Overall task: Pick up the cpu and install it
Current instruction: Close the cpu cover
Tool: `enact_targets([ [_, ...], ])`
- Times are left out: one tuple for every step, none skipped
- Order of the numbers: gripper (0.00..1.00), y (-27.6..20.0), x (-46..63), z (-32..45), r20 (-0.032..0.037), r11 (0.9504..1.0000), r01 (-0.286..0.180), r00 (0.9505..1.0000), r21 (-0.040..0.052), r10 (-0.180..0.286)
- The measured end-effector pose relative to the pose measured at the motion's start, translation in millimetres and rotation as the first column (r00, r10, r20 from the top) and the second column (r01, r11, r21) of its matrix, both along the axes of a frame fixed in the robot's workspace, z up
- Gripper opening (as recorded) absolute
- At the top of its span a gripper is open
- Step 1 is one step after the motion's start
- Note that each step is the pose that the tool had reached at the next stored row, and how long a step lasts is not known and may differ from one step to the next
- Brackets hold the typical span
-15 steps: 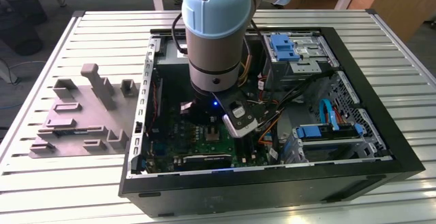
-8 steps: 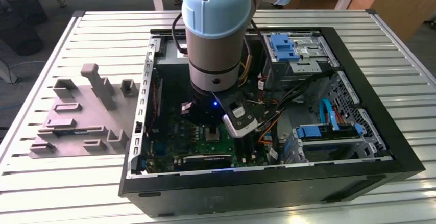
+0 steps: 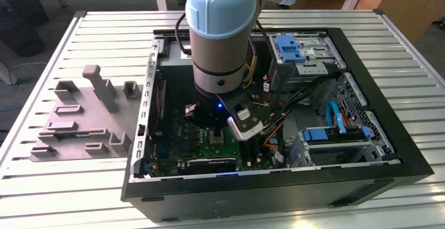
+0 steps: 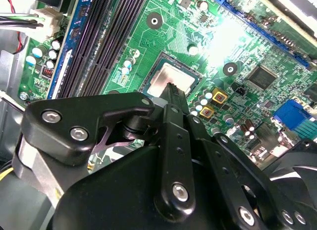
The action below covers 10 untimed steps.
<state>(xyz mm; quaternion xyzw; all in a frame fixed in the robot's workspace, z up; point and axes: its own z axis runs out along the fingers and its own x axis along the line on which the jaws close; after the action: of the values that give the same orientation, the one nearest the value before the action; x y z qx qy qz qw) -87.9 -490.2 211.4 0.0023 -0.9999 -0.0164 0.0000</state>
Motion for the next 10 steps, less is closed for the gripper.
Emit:
enact_targets([
  [0.11,0.0,0.0,0.0,0.0000,1.0000,0.000,1.0000,0.0000,0.000],
  [0.11,0.0,0.0,0.0,0.0000,1.0000,0.000,1.0000,-0.0001,0.000],
  [0.11,0.0,0.0,0.1,0.0000,1.0000,0.000,1.0000,-0.0001,0.000],
  [0.11,0.0,0.0,0.1,0.0000,1.0000,0.000,1.0000,0.0000,0.000],
  [0.11,0.0,0.0,0.5,-0.0001,1.0000,0.000,1.0000,-0.0004,0.000],
  [0.11,-0.1,-0.1,1.4,-0.0003,1.0000,0.000,1.0000,-0.0007,0.000],
  [0.11,-0.1,0.0,2.8,-0.0002,1.0000,0.000,1.0000,-0.0005,0.000],
  [0.11,0.0,0.0,4.8,0.0000,1.0000,0.000,1.0000,-0.0001,0.000],
  [0.11,0.0,0.0,7.8,0.0000,1.0000,0.000,1.0000,-0.0002,0.000],
  [0.11,0.0,0.0,11.2,0.0000,1.0000,0.000,1.0000,0.0000,0.000],
])
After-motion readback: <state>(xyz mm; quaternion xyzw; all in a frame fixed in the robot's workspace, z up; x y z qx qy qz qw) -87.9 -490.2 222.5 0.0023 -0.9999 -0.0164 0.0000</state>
